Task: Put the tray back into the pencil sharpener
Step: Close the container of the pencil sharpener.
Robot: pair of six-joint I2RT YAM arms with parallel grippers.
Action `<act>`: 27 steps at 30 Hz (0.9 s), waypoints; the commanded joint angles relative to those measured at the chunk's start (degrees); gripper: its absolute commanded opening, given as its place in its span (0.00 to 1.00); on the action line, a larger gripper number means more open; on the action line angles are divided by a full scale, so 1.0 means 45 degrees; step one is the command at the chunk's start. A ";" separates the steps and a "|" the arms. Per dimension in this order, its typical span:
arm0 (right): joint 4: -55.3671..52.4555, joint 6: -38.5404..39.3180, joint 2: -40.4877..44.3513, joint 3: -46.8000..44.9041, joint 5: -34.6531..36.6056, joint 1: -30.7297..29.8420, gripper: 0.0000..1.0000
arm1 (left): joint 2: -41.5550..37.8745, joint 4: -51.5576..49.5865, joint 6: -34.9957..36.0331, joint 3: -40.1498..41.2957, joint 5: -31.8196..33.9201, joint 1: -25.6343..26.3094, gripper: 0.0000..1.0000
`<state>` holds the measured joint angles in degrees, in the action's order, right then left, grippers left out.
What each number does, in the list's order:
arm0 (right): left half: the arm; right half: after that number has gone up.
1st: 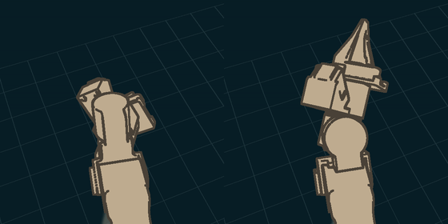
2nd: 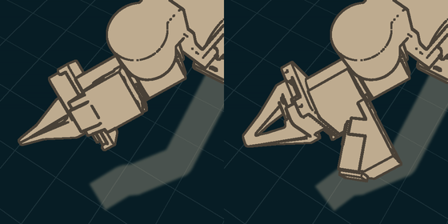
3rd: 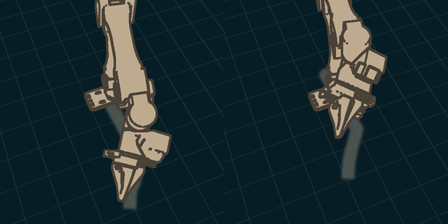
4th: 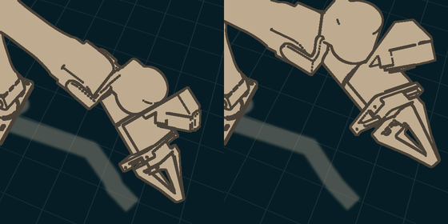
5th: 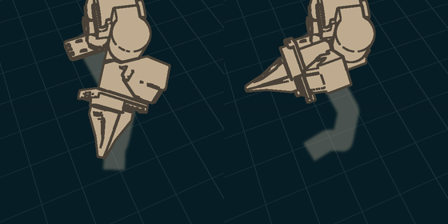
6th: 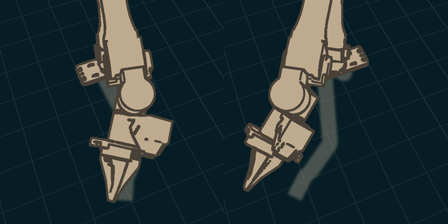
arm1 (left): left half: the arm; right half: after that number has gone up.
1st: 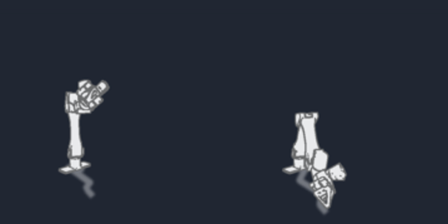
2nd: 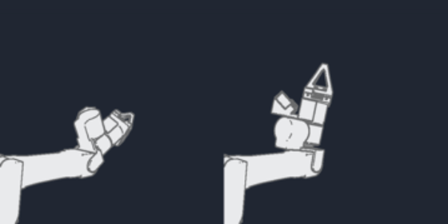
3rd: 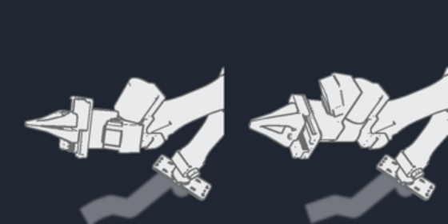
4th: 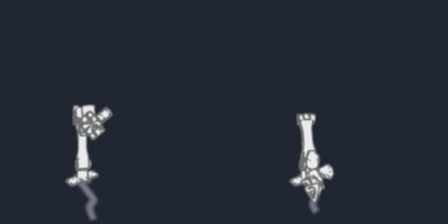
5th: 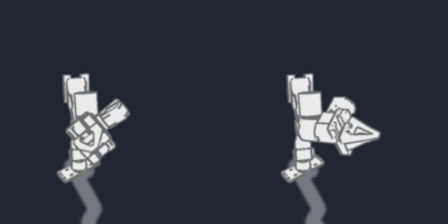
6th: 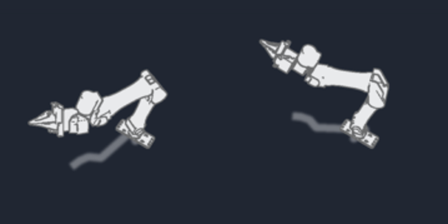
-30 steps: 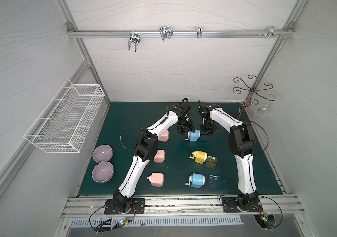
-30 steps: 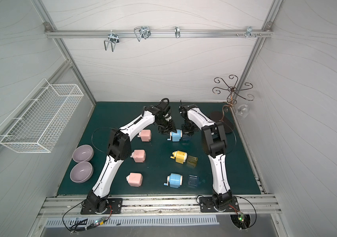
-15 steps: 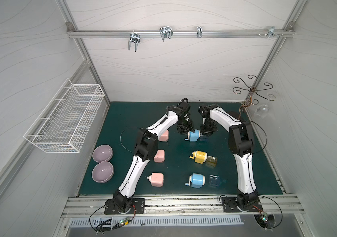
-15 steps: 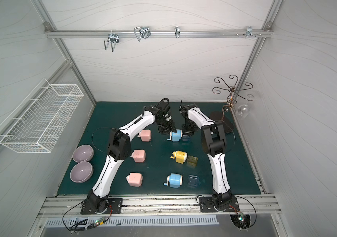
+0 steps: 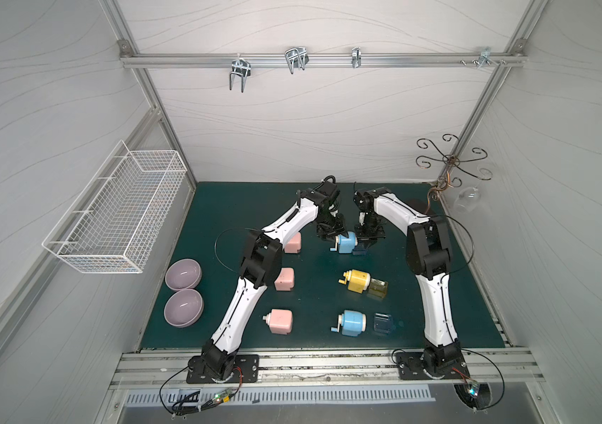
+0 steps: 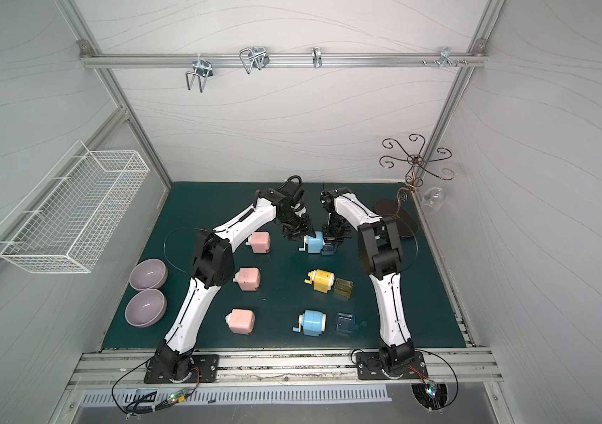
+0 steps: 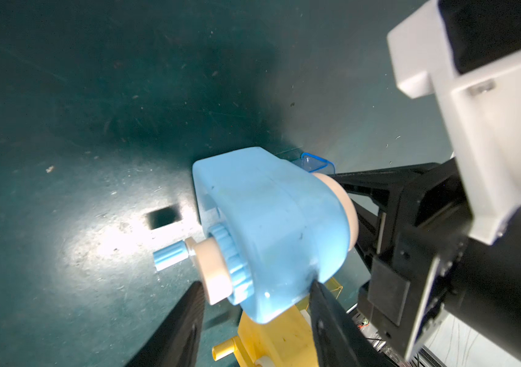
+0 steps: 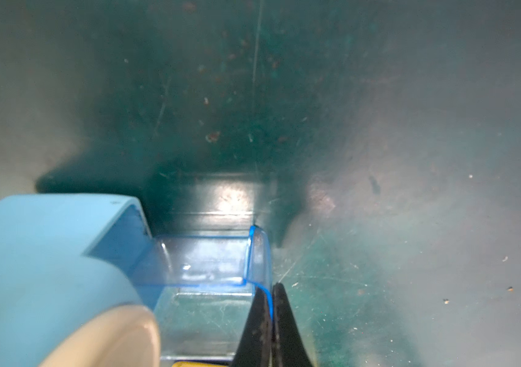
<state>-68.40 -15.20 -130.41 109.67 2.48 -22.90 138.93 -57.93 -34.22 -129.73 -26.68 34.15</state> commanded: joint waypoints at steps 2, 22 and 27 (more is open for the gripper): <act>-0.0302 -0.0142 -0.0276 0.0429 -0.0580 0.0000 0.00 | 0.0564 0.0159 0.0161 -0.0292 0.0049 -0.0006 0.56; -0.0658 -0.0118 -0.0698 0.1293 -0.0610 0.0014 0.00 | 0.0684 0.0134 0.0182 -0.0385 0.0010 0.0028 0.55; -0.0604 -0.0164 -0.0767 0.1333 -0.0817 0.0010 0.00 | 0.0713 0.0127 0.0160 -0.0410 0.0002 0.0048 0.55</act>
<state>-69.56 -15.22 -133.01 114.39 1.43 -22.74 139.15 -57.56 -34.17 -129.97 -27.00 33.89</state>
